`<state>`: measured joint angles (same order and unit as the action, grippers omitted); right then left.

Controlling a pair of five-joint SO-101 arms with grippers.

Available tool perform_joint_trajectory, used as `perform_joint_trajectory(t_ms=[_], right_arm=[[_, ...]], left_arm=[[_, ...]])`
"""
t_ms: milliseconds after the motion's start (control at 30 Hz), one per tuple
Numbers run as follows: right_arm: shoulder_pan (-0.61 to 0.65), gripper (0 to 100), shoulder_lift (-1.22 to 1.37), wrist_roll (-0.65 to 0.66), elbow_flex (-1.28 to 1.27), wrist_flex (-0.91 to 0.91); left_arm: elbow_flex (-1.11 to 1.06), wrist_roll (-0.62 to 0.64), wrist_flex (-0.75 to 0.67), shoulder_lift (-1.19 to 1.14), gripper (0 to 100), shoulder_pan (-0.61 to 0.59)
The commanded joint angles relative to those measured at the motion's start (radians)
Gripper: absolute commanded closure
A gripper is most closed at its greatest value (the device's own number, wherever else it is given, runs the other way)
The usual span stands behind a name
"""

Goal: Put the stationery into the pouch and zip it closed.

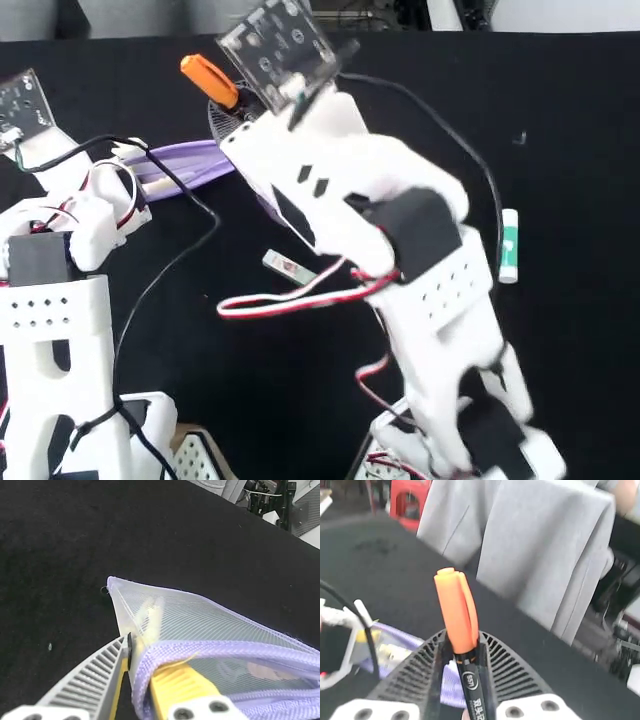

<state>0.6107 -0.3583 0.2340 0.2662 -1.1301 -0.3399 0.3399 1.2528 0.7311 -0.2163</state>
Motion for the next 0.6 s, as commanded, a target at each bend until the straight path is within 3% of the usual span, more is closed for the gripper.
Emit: perform_joint_trajectory(t_ms=[0,267,567], right_arm=[[0.014,98.7,-0.240,0.003,-0.377,0.373],[0.037,98.7,-0.518,0.005,-0.785,0.796],[0.118,98.8,-0.582,0.003,-1.144,1.339]], left_arm=[[0.008,0.014,-0.003,0.018,97,0.007],[0.008,0.014,-0.006,0.018,97,0.010],[0.008,0.014,-0.008,0.018,97,0.054]])
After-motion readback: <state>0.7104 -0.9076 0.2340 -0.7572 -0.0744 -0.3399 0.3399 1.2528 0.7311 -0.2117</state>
